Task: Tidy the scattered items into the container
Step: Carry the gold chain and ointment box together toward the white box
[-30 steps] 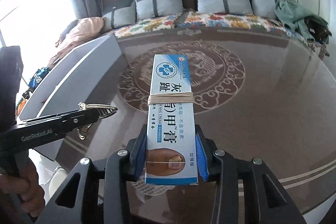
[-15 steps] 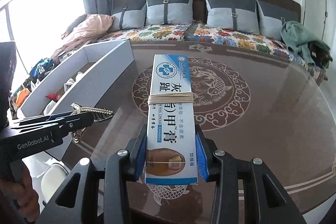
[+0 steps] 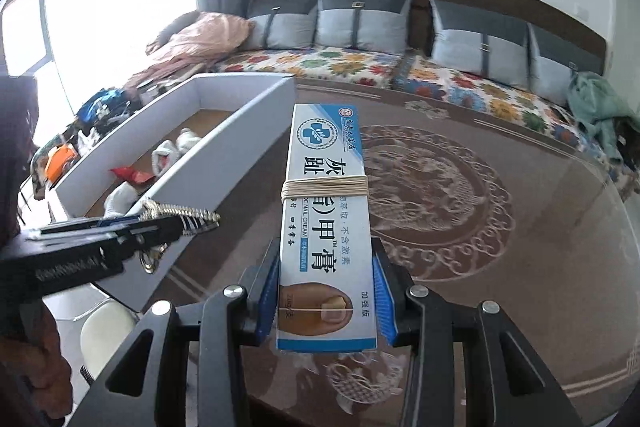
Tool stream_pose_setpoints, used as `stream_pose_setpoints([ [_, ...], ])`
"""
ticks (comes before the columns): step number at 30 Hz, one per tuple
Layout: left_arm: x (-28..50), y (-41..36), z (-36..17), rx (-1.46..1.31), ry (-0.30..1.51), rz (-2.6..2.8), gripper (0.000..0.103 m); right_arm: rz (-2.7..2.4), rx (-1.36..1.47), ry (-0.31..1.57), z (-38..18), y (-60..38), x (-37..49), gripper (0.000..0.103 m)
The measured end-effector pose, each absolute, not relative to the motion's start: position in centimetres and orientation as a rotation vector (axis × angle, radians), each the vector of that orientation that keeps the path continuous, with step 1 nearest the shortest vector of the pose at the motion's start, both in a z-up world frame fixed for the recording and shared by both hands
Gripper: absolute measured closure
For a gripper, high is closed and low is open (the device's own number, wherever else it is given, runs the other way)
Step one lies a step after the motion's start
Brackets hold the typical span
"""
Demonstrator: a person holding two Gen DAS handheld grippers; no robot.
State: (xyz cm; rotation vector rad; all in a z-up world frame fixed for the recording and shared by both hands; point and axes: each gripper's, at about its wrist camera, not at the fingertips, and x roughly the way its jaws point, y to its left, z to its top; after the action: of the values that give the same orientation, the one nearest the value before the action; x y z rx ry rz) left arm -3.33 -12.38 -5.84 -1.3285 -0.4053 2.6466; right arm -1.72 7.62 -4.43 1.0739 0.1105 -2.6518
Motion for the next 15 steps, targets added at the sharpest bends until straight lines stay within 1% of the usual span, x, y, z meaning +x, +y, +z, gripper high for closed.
stream_pose_setpoints([
  [4, -4.0, -16.5, -5.1, -1.347, -0.461, 2.668, 0.072, -2.575, 1.072, 0.116, -4.2, 4.5, -3.3, 0.062],
  [9, -6.6, -22.2, -4.4, -1.373, -0.466, 2.738, 0.072, -2.457, 1.055, 0.101, -3.7, -0.3, -6.4, 0.062],
  [12, -9.3, -25.8, -4.1, -1.380, -0.466, 2.771, 0.072, -2.380, 1.049, 0.074, -3.3, -3.1, -9.0, 0.062],
  [15, -13.2, -28.6, -4.0, -1.391, -0.434, 2.787, 0.072, -2.317, 1.041, 0.101, -3.1, -6.3, -13.4, 0.062],
])
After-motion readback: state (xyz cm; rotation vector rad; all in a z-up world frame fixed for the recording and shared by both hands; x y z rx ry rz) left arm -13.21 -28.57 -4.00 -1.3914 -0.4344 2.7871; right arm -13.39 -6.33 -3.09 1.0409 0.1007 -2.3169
